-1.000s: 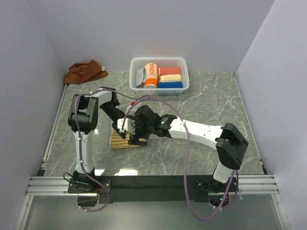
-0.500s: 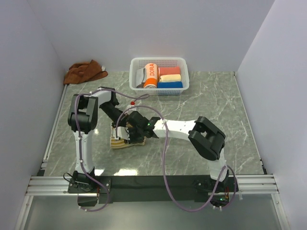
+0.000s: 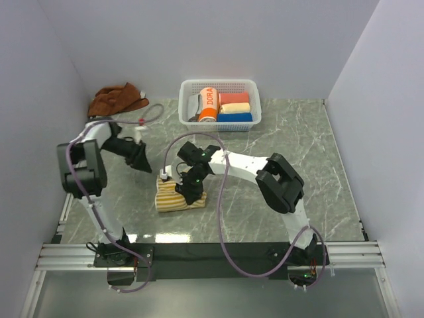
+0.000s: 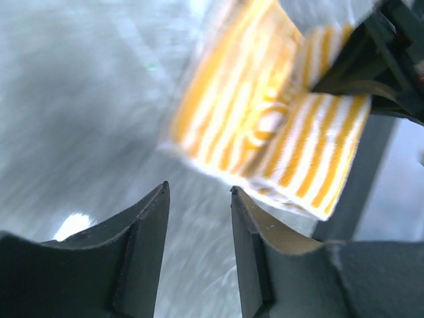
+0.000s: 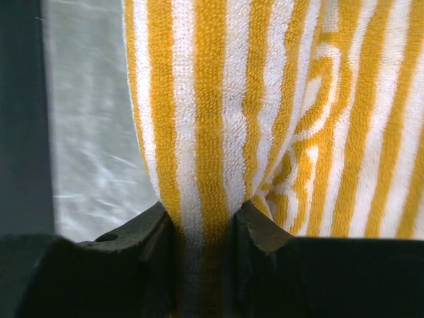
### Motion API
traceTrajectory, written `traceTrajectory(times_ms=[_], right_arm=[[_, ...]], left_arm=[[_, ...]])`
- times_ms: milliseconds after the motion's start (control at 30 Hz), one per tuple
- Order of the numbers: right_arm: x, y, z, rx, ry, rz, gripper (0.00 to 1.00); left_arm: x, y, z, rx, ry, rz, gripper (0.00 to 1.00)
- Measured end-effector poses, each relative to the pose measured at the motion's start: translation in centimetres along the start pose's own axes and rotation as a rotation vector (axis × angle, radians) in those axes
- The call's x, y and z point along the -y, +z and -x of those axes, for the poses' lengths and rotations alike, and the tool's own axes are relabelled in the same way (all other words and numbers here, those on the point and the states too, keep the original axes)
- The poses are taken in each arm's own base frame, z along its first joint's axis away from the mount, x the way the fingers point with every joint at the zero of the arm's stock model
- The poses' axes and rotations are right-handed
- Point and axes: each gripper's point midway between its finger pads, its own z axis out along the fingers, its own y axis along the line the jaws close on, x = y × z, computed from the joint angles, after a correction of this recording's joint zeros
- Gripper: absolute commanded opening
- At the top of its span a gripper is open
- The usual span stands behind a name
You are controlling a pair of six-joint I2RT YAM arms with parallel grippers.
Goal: Roll the towels
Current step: Roll the towel
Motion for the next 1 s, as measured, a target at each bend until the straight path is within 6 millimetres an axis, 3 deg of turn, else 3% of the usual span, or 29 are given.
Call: traceTrajectory(times_ms=[100,167,400,533,667,867,1000], right_arm=[[-0.8,0.6,0.4,-0.013,0.073,0.098,0.00],[-1.0,1.0,0.6,-0.018,0.124,0.159,0.00],[-1.0,1.6,1.1,-0.004,0.370,0.389,0.00],[-1.1,1.9,1.1,-0.002,0.505,0.494,0.00],[-1.6,2.2,1.2,-0.006,0.629,0.581,0.00],[-1.7,2.3,1.2,-0.016,0.734,0.633,0.00],[-1.6,2.3,1.2,-0.016,0.771,0.644,0.00]], left_arm=[[-1.1,-3.8,0.1,0.100,0.012,0.112,0.48],[-0.5,-5.5,-0.2,0.142,0.022,0.164,0.48],[4.6,-6.6,-1.4,0.183,0.198,0.269,0.60],[7.7,-5.1,-2.7,0.141,0.372,0.302,0.66],[10.3,-1.0,-5.0,0.022,0.559,0.259,0.72],[12.5,3.4,-6.1,-0.082,0.846,0.251,0.78],[12.7,5.4,-6.1,-0.124,0.965,0.257,0.79]])
